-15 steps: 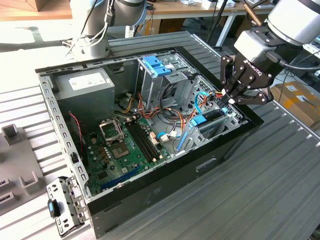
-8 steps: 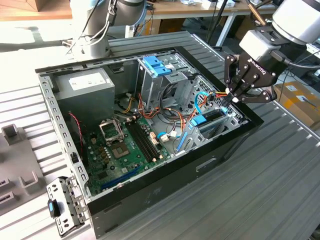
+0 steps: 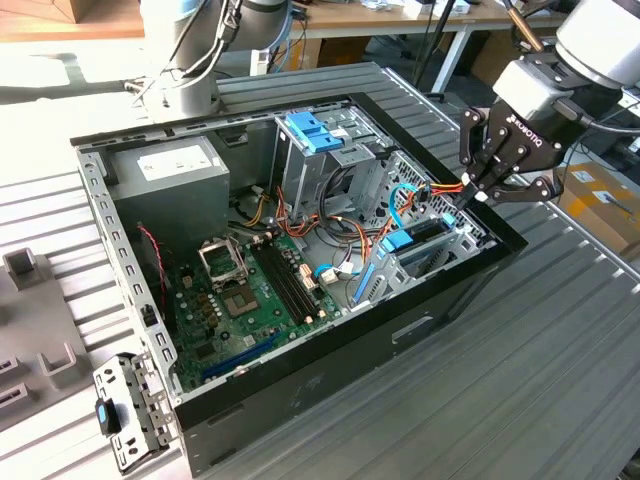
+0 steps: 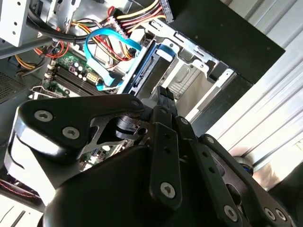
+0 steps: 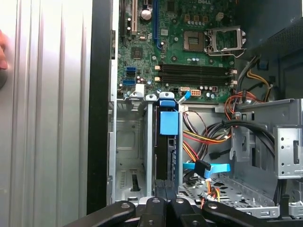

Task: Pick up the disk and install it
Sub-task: 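Insert the disk into the insertion slot, then insert the first disk wire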

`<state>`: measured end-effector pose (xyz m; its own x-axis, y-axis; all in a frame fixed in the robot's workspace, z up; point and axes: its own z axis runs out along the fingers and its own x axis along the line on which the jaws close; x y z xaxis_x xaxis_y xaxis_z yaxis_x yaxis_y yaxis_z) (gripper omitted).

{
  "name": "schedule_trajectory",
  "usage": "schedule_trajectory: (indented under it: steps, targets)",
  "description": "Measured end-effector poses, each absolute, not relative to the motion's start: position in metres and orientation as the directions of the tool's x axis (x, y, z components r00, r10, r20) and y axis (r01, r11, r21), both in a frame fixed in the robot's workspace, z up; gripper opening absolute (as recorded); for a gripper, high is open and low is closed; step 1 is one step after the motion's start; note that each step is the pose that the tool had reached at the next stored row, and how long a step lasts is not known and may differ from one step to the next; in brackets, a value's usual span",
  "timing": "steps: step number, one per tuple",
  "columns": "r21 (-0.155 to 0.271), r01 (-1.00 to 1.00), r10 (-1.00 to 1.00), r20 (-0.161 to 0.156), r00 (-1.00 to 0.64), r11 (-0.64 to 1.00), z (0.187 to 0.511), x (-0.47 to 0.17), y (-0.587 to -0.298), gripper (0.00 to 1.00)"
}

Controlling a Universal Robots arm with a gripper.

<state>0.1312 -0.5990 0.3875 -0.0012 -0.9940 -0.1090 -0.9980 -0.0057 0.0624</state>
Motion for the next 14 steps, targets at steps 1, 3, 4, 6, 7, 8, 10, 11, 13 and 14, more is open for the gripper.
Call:
schedule_trajectory:
  steps: [1,3,4,6,7,8,10,11,13,14]
  targets:
    - [0.062,-0.998,-0.994,-0.109,-0.001,-0.006,0.3870,0.1325,-0.5990,0.11]
    - [0.062,-0.998,-0.994,-0.109,-0.001,-0.006,0.3859,0.1341,-0.5990,0.11]
    - [0.062,-0.998,-0.994,-0.109,-0.001,-0.006,0.3855,0.1348,-0.5990,0.11]
    - [0.062,-0.998,-0.994,-0.109,-0.001,-0.006,0.3851,0.1355,-0.5990,0.11]
    - [0.062,-0.998,-0.994,-0.109,-0.001,-0.005,0.3851,0.1355,-0.5990,0.11]
    - [0.062,-0.998,-0.994,-0.109,-0.001,-0.006,0.3849,0.1357,-0.5990,0.11]
    - [0.062,-0.998,-0.994,-0.109,-0.001,-0.006,0.3849,0.1358,-0.5990,0.11]
    - [0.062,-0.998,-0.994,-0.109,-0.001,-0.006,0.3849,0.1358,-0.5990,0.11]
    - [0.062,-0.998,-0.994,-0.109,-0.001,-0.006,0.3848,0.1359,-0.5990,0.11]
    - [0.062,-0.998,-0.994,-0.109,-0.001,-0.006,0.3849,0.1359,-0.5990,0.11]
